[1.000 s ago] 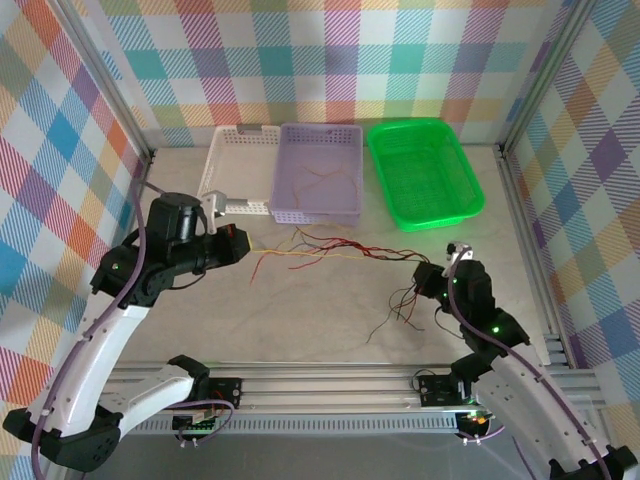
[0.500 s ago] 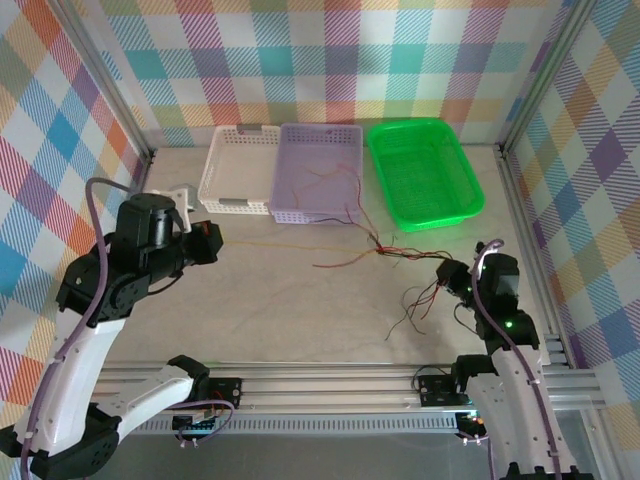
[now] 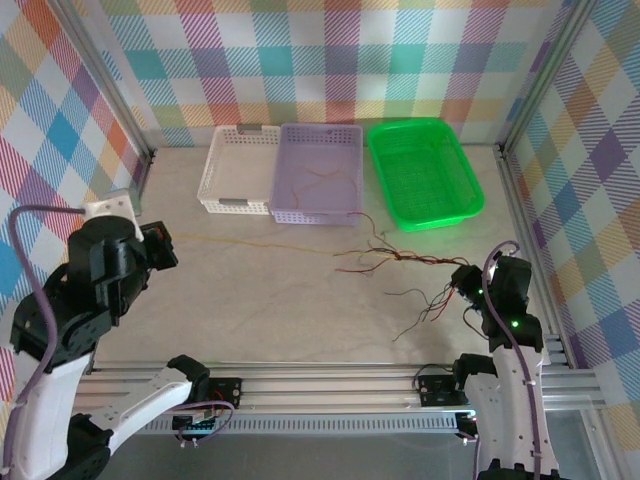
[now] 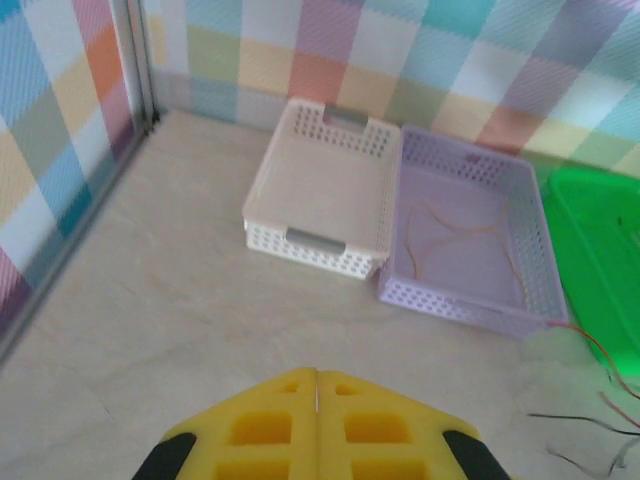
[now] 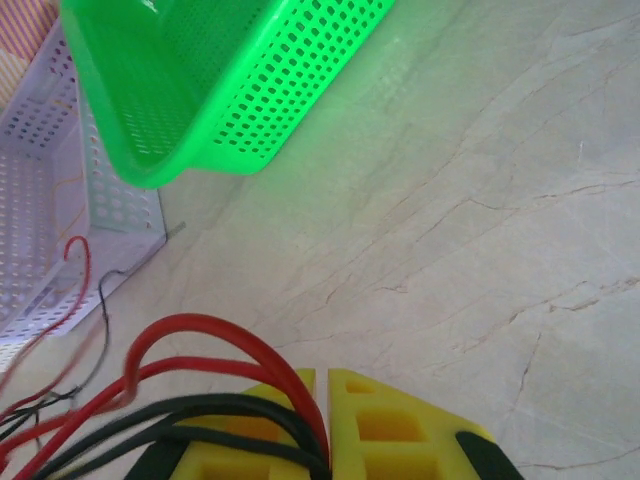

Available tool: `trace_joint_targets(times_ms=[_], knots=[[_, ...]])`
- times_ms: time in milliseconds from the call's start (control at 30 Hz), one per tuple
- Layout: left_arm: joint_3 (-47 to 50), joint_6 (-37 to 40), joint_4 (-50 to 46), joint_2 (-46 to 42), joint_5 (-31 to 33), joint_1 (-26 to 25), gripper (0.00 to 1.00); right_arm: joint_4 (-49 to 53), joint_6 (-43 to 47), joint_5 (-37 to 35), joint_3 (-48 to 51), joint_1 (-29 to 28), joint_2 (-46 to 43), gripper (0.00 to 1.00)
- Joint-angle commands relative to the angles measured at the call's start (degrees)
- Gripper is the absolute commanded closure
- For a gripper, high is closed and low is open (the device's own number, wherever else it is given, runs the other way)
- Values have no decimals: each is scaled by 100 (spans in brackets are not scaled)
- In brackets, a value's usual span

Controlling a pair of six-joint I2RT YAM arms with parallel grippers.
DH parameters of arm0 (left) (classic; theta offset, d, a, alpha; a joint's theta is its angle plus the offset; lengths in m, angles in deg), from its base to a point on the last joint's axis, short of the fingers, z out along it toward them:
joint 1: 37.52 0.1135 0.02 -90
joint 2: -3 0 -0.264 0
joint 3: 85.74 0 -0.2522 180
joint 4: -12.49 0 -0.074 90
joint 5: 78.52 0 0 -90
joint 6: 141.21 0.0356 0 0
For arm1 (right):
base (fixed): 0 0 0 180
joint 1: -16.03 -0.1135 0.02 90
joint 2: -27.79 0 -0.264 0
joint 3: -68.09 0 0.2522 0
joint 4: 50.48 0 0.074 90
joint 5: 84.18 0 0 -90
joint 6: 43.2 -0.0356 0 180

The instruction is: Untangle the cables

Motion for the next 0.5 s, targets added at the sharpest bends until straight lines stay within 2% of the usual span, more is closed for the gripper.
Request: trace_joint_targets(times_ms=[0,200,367,467], knots=[[-275,294,-48,-196,1345,-42,100,161,-143,-680,-100,221,52,100],[-491,489,176,-516,2057,-284,100,244,-114,-769,-124,281,104,100],[-693,593,500,-702,2190,-435,100,162,-182,-702,-33,295,156,100],[-621,688,1074,-1038,2154,-483,100,192,-150,-705,-61,303,212,100]])
